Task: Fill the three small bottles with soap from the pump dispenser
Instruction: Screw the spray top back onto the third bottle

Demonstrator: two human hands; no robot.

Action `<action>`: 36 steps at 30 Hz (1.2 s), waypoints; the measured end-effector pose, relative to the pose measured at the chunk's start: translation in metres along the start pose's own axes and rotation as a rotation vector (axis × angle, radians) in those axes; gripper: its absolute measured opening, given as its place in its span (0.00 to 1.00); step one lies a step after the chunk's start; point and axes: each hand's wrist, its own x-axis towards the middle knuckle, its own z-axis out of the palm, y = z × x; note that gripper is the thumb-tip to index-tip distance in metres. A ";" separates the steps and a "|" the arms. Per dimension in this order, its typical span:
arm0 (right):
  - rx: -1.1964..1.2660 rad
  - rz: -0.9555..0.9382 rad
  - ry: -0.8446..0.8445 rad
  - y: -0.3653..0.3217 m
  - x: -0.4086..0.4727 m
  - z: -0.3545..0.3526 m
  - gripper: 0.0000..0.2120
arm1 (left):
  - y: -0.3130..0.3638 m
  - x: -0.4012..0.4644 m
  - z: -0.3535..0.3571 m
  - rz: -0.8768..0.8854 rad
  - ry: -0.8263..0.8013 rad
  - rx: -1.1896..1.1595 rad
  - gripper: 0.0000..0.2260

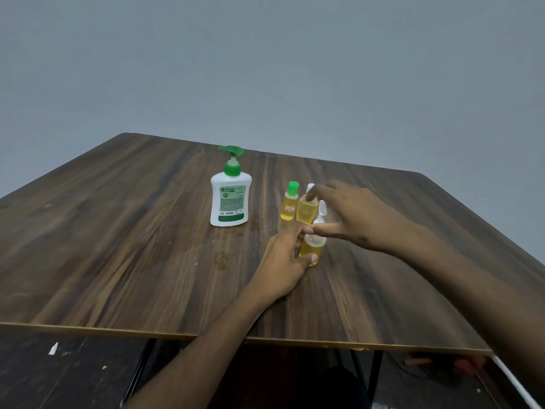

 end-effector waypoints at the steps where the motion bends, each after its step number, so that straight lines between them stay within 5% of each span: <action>1: 0.032 -0.057 -0.041 0.002 0.001 -0.005 0.21 | -0.001 0.001 0.000 0.006 -0.001 0.003 0.18; 8: -0.033 -0.138 -0.171 0.002 0.013 -0.004 0.06 | 0.001 0.000 0.001 0.023 0.001 0.001 0.19; 17: -0.251 -0.029 -0.082 -0.003 0.015 0.003 0.26 | -0.001 0.000 0.002 0.012 0.018 -0.025 0.22; 21: 0.024 -0.138 -0.234 -0.004 0.015 -0.011 0.11 | -0.001 0.001 0.002 0.019 0.021 -0.026 0.18; 25: -0.011 -0.106 -0.204 -0.008 0.012 -0.007 0.05 | -0.002 0.001 0.003 0.009 0.019 -0.020 0.18; 29: -0.174 0.063 -0.056 -0.019 0.008 0.006 0.17 | -0.001 0.001 0.003 0.011 0.042 -0.019 0.18; 36: 0.004 0.107 -0.079 -0.019 0.010 0.004 0.16 | 0.000 -0.001 0.002 0.006 0.058 -0.029 0.18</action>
